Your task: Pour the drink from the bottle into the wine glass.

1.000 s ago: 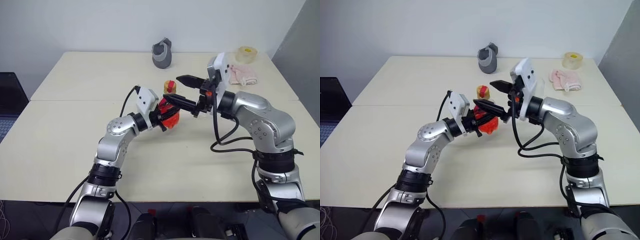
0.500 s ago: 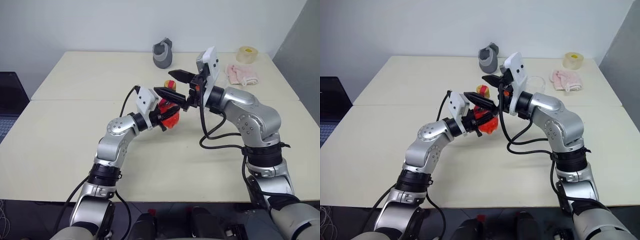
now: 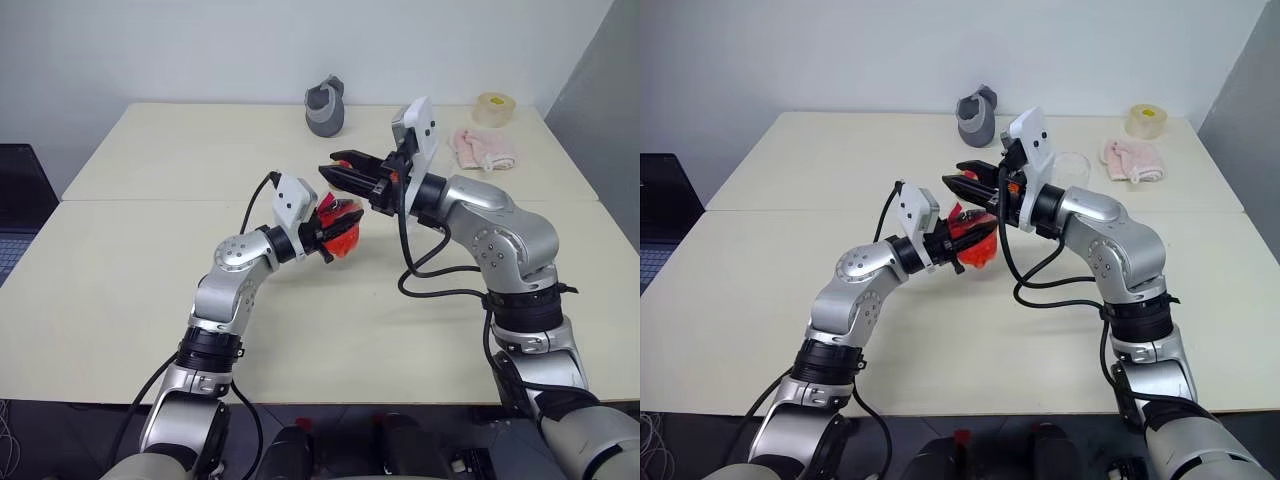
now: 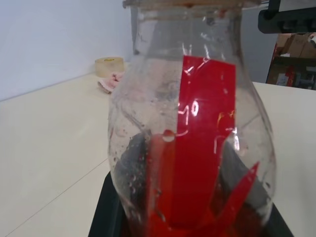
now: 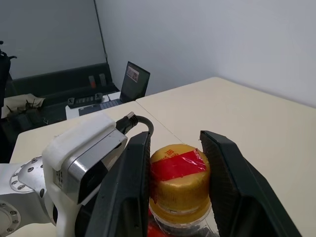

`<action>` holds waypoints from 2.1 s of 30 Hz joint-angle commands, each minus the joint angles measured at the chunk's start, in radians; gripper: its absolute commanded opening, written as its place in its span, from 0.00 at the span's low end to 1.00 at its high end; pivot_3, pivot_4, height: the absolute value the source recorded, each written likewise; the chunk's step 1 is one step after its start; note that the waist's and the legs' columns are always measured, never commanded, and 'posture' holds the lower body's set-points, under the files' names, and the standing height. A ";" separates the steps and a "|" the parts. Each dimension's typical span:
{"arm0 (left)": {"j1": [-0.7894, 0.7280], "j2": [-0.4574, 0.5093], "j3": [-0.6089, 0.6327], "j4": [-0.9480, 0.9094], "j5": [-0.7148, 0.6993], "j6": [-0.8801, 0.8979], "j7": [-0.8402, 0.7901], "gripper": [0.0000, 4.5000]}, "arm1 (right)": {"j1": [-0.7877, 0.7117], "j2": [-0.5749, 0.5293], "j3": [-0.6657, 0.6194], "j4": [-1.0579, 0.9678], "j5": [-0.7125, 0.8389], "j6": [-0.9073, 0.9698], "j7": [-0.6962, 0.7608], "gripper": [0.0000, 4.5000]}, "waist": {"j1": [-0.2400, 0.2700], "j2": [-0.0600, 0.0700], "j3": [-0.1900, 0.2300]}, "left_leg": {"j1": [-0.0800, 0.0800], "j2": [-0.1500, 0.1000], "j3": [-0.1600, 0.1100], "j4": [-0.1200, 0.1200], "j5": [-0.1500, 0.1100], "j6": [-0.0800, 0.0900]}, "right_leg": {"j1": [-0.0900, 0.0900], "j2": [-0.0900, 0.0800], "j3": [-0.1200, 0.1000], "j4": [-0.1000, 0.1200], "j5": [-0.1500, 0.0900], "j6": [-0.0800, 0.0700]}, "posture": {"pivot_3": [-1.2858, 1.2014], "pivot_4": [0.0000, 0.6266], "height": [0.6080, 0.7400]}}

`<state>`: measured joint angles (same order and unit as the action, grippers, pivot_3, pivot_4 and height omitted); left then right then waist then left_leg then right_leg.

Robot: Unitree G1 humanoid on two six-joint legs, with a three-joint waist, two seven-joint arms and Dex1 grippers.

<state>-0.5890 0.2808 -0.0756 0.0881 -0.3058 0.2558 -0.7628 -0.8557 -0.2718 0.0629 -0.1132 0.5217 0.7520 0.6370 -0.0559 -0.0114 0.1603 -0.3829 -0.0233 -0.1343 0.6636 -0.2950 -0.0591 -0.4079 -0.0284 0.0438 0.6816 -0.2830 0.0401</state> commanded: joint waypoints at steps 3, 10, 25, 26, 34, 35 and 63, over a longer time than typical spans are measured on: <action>0.068 0.010 -0.015 -0.137 -0.017 -0.005 -0.017 0.23 | -0.071 -0.023 -0.034 -0.022 0.089 0.096 0.054 0.28 | -0.001 0.000 0.000 | 0.000 0.001 0.000 0.000 0.000 0.000 | 0.000 0.000 0.000 0.000 0.000 0.000 | 0.52 0.24 1.00; 0.111 0.038 -0.020 -0.184 -0.020 -0.006 -0.031 0.23 | -0.076 -0.096 -0.014 -0.019 0.014 0.003 0.087 0.28 | 0.000 0.000 0.000 | 0.000 0.000 0.000 0.000 0.000 0.001 | 0.000 0.000 0.000 0.000 0.000 0.000 | 0.52 0.24 1.00; 0.110 0.032 -0.027 -0.181 -0.026 -0.010 -0.040 0.23 | -0.113 -0.032 -0.241 -0.116 0.325 0.479 -0.193 0.28 | 0.002 0.000 0.000 | 0.000 0.000 0.000 0.000 -0.001 0.001 | 0.000 -0.001 0.000 0.000 0.000 0.000 | 0.52 0.24 1.00; 0.108 0.030 -0.027 -0.180 -0.026 -0.011 -0.041 0.23 | -0.109 -0.038 -0.237 -0.124 0.324 0.474 -0.193 0.28 | 0.002 0.000 0.000 | 0.000 0.000 0.000 0.000 -0.001 0.002 | 0.000 -0.001 0.000 0.000 0.000 0.000 | 0.52 0.24 1.00; 0.106 0.026 -0.028 -0.176 -0.026 -0.015 -0.040 0.23 | -0.029 -0.185 -0.026 -0.217 0.068 0.074 -0.036 0.28 | 0.001 0.000 0.000 | 0.000 -0.001 0.001 0.000 -0.001 0.002 | 0.000 0.000 0.000 0.000 0.000 0.000 | 0.52 0.24 1.00; 0.105 0.025 -0.028 -0.175 -0.026 -0.015 -0.039 0.23 | -0.021 -0.187 -0.013 -0.216 0.034 0.014 -0.034 0.28 | 0.000 0.000 0.000 | 0.000 -0.001 0.001 0.000 -0.001 0.002 | 0.000 0.000 0.000 0.000 0.000 0.000 | 0.52 0.24 1.00; 0.226 0.046 -0.002 -0.336 -0.058 0.100 0.032 0.23 | 0.656 -0.310 -0.231 -0.524 0.110 0.190 -0.223 0.28 | 0.026 -0.001 0.000 | 0.000 0.000 0.002 0.000 -0.002 0.004 | 0.003 -0.001 0.000 -0.001 0.000 0.000 | 0.52 0.24 1.00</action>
<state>-0.3578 0.3324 -0.0888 -0.1951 -0.3410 0.3582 -0.7446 -0.2171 -0.5811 -0.1554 -0.6273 0.6944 1.0000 0.4543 -0.0295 -0.0120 0.1602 -0.3822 -0.0232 -0.1320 0.6639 -0.2970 -0.0552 -0.4042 -0.0289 0.0430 0.6804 -0.2833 0.0407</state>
